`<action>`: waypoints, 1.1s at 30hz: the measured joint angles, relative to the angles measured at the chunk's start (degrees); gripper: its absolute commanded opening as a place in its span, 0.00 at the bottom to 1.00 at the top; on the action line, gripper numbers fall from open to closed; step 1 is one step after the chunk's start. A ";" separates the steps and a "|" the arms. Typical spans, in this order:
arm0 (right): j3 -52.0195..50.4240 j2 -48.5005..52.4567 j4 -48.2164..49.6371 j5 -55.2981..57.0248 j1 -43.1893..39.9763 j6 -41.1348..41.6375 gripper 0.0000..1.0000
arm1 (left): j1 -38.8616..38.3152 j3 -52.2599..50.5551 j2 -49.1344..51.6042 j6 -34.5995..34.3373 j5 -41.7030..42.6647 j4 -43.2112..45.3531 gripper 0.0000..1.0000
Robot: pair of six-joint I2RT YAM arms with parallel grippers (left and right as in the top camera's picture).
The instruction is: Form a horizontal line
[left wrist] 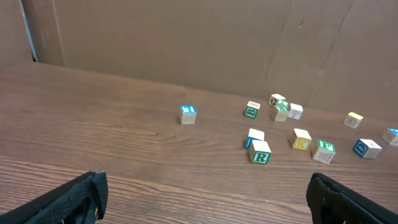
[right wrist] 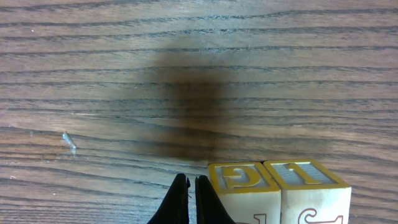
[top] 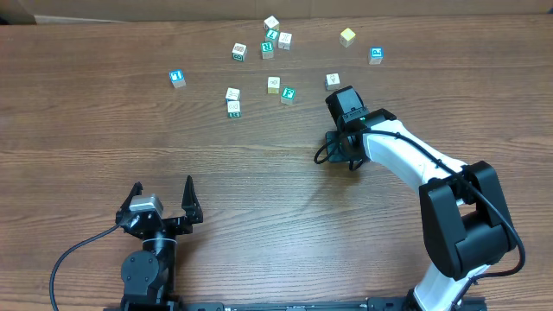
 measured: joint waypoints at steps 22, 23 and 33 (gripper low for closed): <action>0.00 0.00 1.27 -4.57 0.00 -6.14 0.07 | 0.00 0.00 0.00 0.00 0.00 0.00 1.00; 0.00 0.00 1.25 -4.85 0.00 -6.51 0.08 | 0.00 0.00 0.00 0.00 0.00 0.00 0.99; 0.70 0.00 -0.35 -10.62 0.00 -13.53 0.28 | 0.00 0.00 0.00 0.00 0.00 -0.02 1.00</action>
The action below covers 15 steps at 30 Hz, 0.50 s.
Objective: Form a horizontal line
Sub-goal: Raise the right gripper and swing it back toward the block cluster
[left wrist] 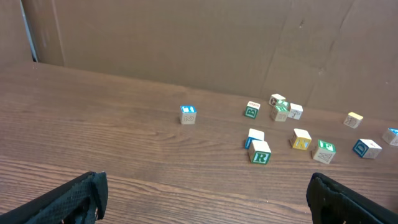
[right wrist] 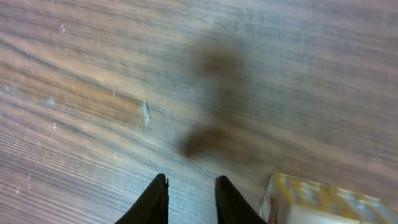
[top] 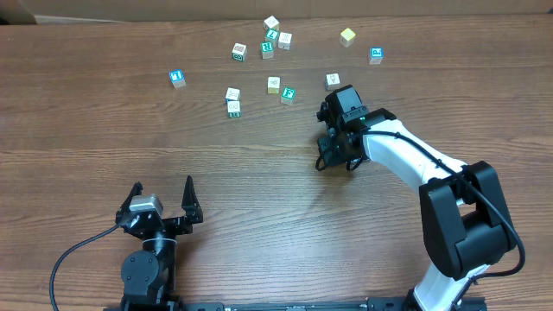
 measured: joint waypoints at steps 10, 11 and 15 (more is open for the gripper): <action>31.28 0.02 -19.47 -1.20 0.00 0.00 0.74 | 0.00 0.00 0.00 0.00 0.00 0.02 1.00; 34.36 -0.02 -20.31 -1.31 0.00 -0.20 0.77 | 0.00 0.00 0.00 0.00 0.00 0.00 1.00; 39.43 -0.63 -20.48 -3.50 0.00 -0.07 0.89 | 0.00 0.00 0.00 0.00 0.00 0.00 1.00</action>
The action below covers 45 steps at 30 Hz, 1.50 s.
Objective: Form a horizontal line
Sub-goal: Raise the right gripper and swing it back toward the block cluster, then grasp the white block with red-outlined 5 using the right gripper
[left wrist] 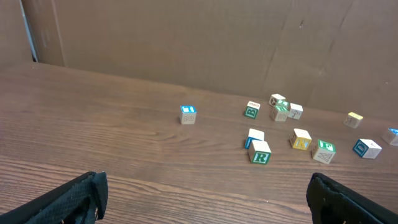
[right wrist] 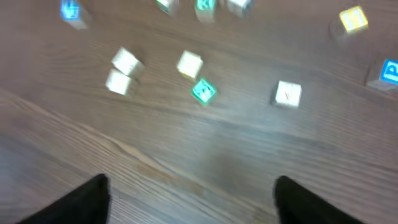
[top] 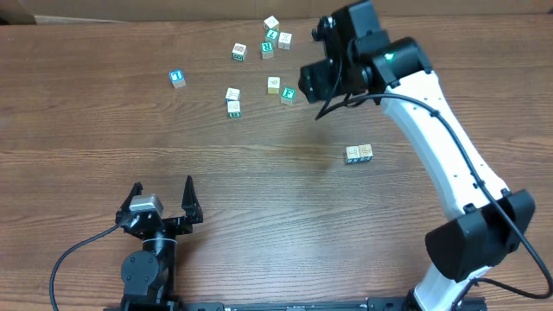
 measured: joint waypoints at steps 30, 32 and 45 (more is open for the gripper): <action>0.22 26.21 30.75 10.67 17.66 12.61 0.77 | 0.00 -0.02 0.00 0.00 0.00 0.02 0.99; 0.22 27.87 32.30 11.82 18.34 13.46 0.77 | 0.00 0.00 0.00 0.00 0.00 0.02 1.00; 0.22 31.87 37.31 14.03 18.75 15.10 0.52 | 0.00 0.00 0.00 0.00 0.00 0.02 1.00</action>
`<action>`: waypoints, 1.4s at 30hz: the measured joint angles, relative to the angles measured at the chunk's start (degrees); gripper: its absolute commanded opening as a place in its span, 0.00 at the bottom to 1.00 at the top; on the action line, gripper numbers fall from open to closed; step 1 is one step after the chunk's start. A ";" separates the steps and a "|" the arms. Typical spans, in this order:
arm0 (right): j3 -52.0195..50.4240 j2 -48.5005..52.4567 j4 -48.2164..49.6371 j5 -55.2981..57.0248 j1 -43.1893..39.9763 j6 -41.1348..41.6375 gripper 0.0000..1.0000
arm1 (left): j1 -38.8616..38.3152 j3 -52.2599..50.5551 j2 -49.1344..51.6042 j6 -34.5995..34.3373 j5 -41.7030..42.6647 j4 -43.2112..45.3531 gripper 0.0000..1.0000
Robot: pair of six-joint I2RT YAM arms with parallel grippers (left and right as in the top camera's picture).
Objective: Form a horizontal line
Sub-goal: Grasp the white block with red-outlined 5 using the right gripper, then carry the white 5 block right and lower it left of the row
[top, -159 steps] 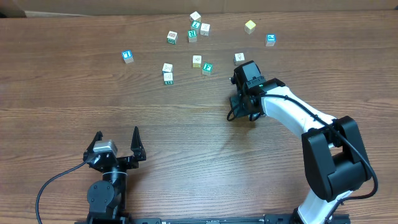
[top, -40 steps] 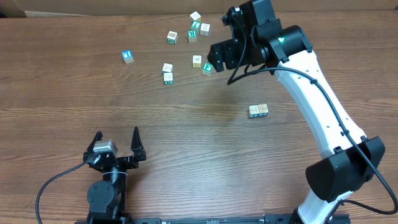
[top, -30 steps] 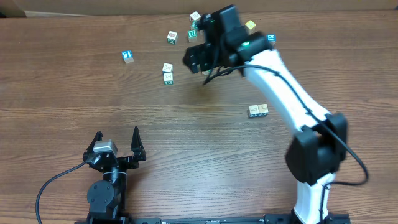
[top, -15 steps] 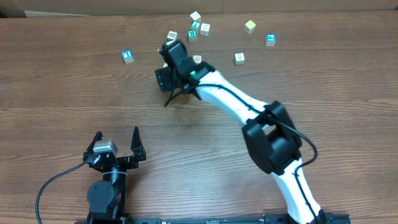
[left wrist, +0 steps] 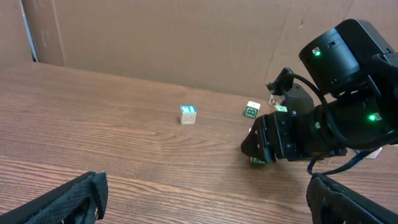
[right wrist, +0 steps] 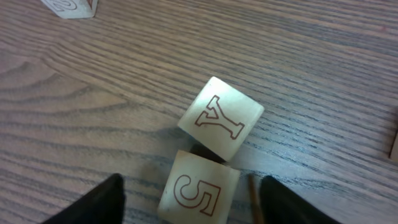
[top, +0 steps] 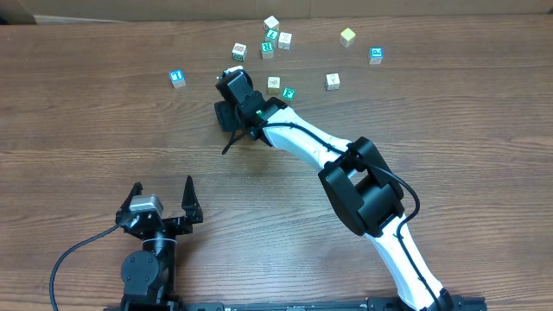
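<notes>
Two cream blocks lie corner to corner in the right wrist view, one marked Y [right wrist: 221, 118] and one marked 5 [right wrist: 199, 194]. My right gripper [right wrist: 191, 182] is open, its dark fingers [right wrist: 106, 200] on either side of the 5 block and not touching it. From overhead the right gripper [top: 232, 108] is low at the upper left of centre and covers both blocks. My left gripper [top: 163, 187] rests open and empty near the front edge. The right arm's elbow [top: 363, 164] hides the table's middle right.
Loose blocks lie scattered along the back: a blue one [top: 177, 78] at the left, a cluster [top: 267, 49] at the middle, a yellow one [top: 347, 36], a blue one [top: 376, 54], a white one [top: 333, 81], and two [top: 273, 84] right of my gripper.
My right gripper was high over the back middle, jaws wide. Now it is low at the left, open around the 5 block. The placed pair of blocks is now hidden under the arm.
My right gripper stood shut beside two yellow-edged blocks lying side by side at the middle right. Then its jaws were slightly apart there. Then it was raised far back, the pair left on the table. Now it is down around another block at the left. The left arm stayed still.
</notes>
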 measured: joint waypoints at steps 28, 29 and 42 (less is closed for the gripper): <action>0.13 -16.92 -30.25 8.07 -2.16 -0.04 0.21 | 0.00 0.00 0.00 0.00 0.00 0.00 0.99; 0.15 -18.49 -32.96 7.76 -2.67 -0.02 0.21 | 0.00 0.00 0.00 0.00 0.00 -0.02 1.00; -9.62 -21.73 -43.17 -1.22 -11.89 0.04 0.22 | 0.00 0.00 0.00 0.00 0.00 0.00 1.00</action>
